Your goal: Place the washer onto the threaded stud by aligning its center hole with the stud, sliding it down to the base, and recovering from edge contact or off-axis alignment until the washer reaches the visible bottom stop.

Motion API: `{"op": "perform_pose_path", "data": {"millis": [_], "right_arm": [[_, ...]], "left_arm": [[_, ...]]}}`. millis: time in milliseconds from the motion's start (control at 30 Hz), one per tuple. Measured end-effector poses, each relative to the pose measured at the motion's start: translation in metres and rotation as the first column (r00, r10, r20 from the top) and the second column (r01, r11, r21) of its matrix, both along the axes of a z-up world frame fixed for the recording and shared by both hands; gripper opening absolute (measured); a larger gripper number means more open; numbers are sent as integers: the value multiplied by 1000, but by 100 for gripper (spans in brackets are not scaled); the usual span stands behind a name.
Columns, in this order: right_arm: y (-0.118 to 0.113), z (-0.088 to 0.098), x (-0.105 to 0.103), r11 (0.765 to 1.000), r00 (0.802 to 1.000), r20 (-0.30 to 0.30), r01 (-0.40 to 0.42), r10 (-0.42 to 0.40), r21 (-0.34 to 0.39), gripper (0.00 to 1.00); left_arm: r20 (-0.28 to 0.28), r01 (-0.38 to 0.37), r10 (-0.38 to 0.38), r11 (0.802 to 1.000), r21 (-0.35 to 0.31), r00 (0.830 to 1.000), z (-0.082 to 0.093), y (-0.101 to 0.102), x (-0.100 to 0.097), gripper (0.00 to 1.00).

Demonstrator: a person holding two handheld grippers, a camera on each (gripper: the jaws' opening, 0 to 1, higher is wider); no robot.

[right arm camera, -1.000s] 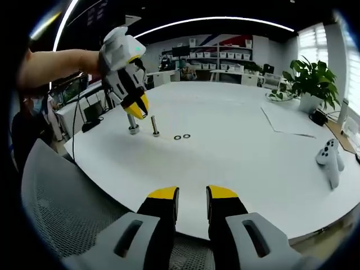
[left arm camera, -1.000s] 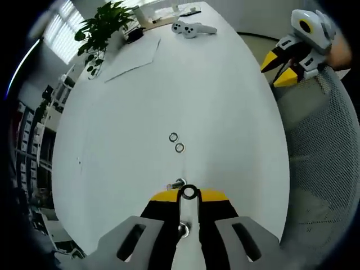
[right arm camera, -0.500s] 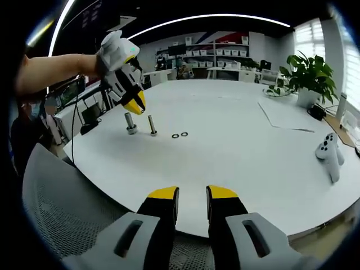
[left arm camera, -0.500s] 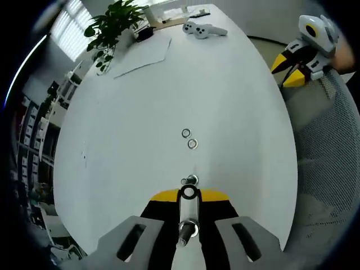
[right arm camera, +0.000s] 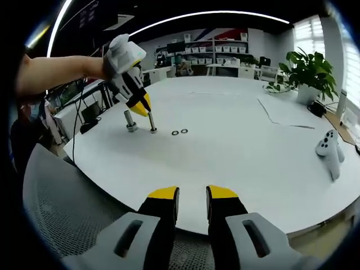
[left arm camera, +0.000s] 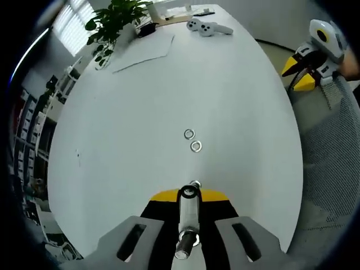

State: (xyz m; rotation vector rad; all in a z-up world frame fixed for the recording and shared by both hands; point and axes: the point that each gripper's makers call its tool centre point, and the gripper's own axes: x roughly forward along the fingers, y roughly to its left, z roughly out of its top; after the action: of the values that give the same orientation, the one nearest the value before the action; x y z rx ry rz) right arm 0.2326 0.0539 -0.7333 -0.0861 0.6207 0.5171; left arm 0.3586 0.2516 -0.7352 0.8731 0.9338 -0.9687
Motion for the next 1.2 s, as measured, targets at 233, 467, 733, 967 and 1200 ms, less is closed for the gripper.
{"op": "perform_pose_path", "data": {"millis": [233,467,733,967,1200], "right_arm": [[0,-1,0,1000,1000,-1,-1,1,-3,23],[-1,0,0,1000,1000,2,6,-6,1,23],[-1,0,0,1000,1000,3,9,-9,3,23],[-1,1,1,1000,1000,5,9,-9,3,23],[-1,1,1,1000,1000,6,12,-12,4,23]], "left_arm": [[-1,16,-16,1000,12,1000,0,0,0,9],[-13,33,-32,999,29,999,-7,0,1,9],[-37,30,-28,999,38,999,-18,1,5,9],[-56,44,-41,997,61,998,-31,-4,5,9],[-76,62,-56,995,82,996,-41,-3,3,9]]}}
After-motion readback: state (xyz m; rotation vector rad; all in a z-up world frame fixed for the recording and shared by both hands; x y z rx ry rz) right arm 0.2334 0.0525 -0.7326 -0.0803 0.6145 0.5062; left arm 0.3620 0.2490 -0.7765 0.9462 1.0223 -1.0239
